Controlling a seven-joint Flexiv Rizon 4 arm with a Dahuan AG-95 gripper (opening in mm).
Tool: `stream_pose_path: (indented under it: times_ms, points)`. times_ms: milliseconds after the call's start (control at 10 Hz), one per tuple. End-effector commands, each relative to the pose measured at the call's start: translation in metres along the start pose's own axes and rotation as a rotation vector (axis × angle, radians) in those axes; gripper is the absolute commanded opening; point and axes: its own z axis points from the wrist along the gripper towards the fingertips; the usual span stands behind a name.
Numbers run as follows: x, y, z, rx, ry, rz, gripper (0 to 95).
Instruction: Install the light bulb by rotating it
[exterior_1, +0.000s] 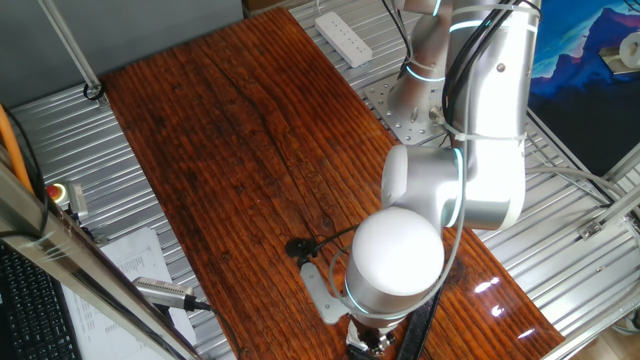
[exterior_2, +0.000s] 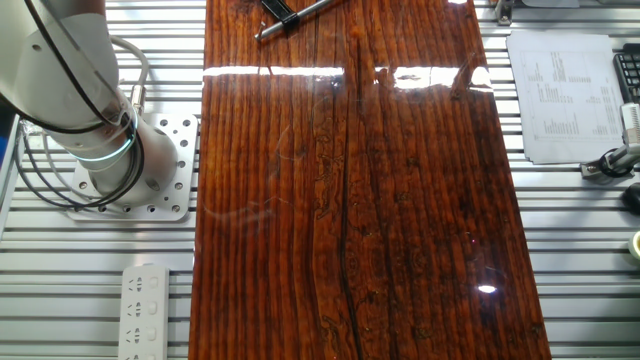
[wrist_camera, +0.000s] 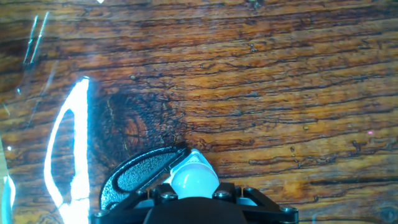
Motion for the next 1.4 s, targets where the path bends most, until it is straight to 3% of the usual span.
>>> stream_pose_path:
  times_ms: [100,400,500,600,700,900,1000,1400]
  points:
    - [0.0,0.0,0.0,0.002,-0.001,-0.004,57.0]
    - [0.0,0.0,-0.001,0.001,-0.001,-0.012,57.0]
    - [0.0,0.0,-0.004,0.005,0.004,-0.051,57.0]
    - [0.0,0.0,-0.006,0.029,0.011,-0.129,57.0]
    - [0.0,0.0,-0.007,0.062,0.021,-0.244,57.0]
    - [0.0,0.0,-0.009,0.042,0.019,-0.502,57.0]
    - [0.0,0.001,-0.01,0.038,0.019,-0.574,57.0]
    - [0.0,0.007,-0.018,0.017,0.012,-1.089,57.0]
